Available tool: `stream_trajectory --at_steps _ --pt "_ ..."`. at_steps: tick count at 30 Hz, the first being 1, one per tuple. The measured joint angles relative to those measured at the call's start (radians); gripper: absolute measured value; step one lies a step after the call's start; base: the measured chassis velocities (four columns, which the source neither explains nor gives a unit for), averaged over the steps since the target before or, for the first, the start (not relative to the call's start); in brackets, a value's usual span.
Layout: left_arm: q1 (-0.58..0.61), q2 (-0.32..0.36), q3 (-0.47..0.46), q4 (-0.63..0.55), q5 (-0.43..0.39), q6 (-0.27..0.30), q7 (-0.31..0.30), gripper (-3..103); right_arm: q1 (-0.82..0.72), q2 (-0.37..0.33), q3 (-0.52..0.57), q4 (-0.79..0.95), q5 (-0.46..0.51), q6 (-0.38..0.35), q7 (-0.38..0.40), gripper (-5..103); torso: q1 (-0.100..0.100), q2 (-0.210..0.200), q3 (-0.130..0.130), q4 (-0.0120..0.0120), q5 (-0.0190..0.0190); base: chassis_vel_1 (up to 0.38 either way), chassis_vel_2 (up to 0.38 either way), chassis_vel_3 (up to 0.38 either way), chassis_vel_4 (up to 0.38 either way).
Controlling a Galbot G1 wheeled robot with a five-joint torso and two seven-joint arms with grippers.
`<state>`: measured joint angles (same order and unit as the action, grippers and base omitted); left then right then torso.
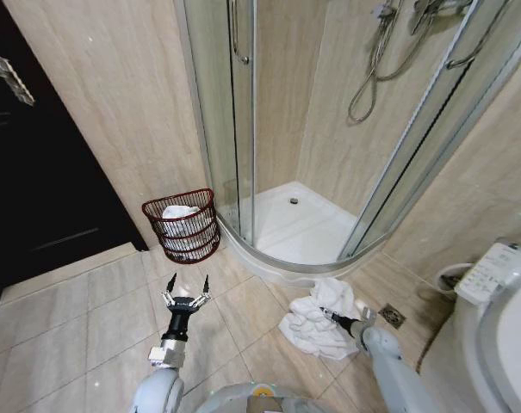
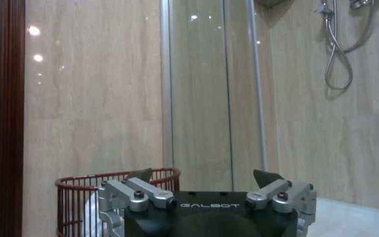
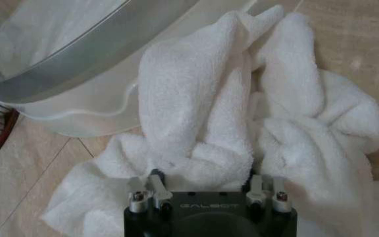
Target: Discard the used towel into the hamper.
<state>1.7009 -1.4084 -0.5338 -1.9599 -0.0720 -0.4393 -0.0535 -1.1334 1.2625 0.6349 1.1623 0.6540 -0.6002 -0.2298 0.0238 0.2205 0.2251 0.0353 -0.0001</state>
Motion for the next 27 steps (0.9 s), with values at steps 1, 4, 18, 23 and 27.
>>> stream_trajectory --at_steps 1,4,18,23,27 --pt "0.0 0.0 0.0 -0.001 0.0 0.0 0.0 100 0.0 0.0 0.001 0.0 0.001 0.001 0.0 61 0.0 0.0 0.0 0.0 0.0 0.0 0.0 0.0 0.0" --pt "0.0 -0.001 0.001 -0.001 0.0 0.0 0.0 100 -0.002 0.002 0.002 0.002 0.002 0.003 0.0 56 0.0 0.0 0.0 0.0 -0.0001 0.0 0.0 0.0 0.0" --pt "-0.001 0.004 -0.009 -0.006 -0.003 -0.004 0.001 100 -0.019 0.025 0.006 0.027 0.026 0.106 0.038 18 0.0 0.0 0.0 0.0003 0.0005 0.0 0.0 0.0 0.0" --pt "-0.001 0.004 -0.012 -0.008 -0.007 -0.005 0.002 100 -0.086 0.028 0.022 0.135 0.022 0.181 0.064 18 0.0 0.0 0.0 0.0005 0.0003 0.0 0.0 0.0 0.0" --pt "-0.008 0.004 -0.008 -0.008 -0.019 -0.009 0.004 100 -0.236 0.035 0.044 0.359 -0.006 0.313 0.112 18 0.0 0.0 0.0 -0.0003 0.0 0.0 0.0 0.0 0.0"
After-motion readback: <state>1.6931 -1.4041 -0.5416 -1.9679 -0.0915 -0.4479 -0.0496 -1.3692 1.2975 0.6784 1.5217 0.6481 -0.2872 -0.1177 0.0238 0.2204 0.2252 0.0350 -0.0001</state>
